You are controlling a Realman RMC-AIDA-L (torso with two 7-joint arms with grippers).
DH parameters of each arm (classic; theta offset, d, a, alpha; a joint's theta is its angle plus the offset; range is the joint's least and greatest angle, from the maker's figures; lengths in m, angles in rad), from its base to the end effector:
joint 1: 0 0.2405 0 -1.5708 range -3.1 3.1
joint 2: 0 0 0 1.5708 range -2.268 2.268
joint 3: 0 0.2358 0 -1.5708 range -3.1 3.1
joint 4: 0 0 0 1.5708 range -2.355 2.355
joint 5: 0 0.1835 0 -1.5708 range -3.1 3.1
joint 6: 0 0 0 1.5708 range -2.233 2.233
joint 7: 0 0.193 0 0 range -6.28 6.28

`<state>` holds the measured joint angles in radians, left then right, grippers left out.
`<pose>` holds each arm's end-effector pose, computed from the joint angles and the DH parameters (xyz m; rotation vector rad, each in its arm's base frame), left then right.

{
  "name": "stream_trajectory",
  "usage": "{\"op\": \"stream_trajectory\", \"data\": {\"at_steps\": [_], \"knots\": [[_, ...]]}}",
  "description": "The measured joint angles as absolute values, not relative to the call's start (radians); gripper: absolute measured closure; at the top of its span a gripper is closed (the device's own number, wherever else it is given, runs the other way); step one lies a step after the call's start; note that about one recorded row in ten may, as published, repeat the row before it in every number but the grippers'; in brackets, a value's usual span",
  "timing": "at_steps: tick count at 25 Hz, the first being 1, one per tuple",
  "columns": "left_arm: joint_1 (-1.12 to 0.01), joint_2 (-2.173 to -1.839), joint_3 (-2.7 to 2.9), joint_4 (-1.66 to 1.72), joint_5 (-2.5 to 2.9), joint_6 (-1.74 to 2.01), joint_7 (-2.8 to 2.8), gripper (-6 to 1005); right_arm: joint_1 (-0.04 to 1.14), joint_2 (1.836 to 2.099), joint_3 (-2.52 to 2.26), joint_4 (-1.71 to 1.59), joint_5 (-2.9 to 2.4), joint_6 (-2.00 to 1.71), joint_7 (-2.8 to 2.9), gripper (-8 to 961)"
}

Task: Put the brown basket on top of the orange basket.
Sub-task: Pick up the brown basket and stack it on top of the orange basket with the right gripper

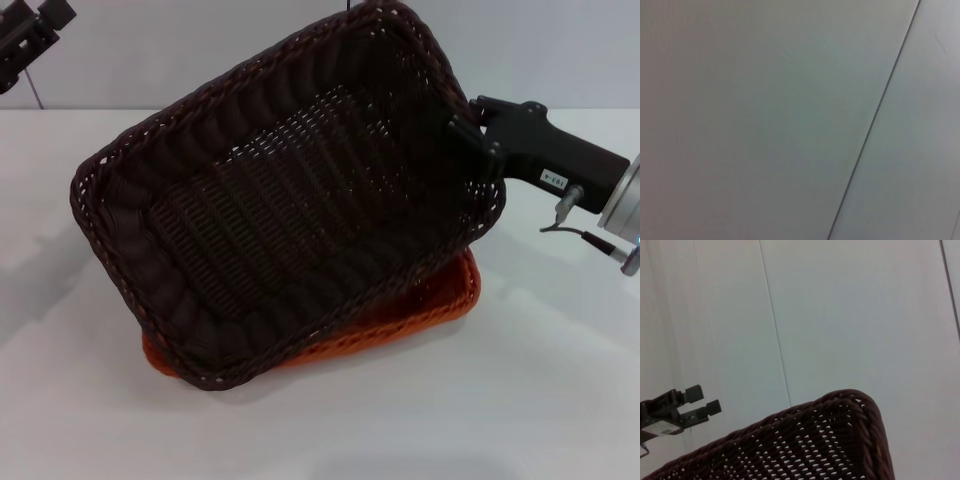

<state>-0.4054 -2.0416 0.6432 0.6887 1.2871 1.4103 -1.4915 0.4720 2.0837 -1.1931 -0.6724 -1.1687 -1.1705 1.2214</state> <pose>-0.2146 0.3672 0.1026 -1.9230 -0.7417 -1.3067 0.1562 0.3724 -0.0165 -2.3219 0.5139 1.0387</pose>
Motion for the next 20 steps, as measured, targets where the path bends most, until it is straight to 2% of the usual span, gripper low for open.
{"op": "stream_trajectory", "data": {"at_steps": [5, 16, 20], "knots": [[-0.406, -2.042, 0.65, 0.684, 1.287, 1.411, -1.493, 152, 0.465, 2.082, -1.197, -0.672, -1.169, -1.167, 1.235, 734], [-0.433, -2.029, 0.651, 0.638, 1.287, 1.404, -1.476, 152, 0.471, 2.077, -1.187, -0.681, -1.169, -1.165, 1.247, 510], [-0.437, -2.028, 0.65, 0.636, 1.287, 1.4, -1.468, 152, 0.466, 2.073, -1.191, -0.705, -1.178, -1.186, 1.256, 396]]}}
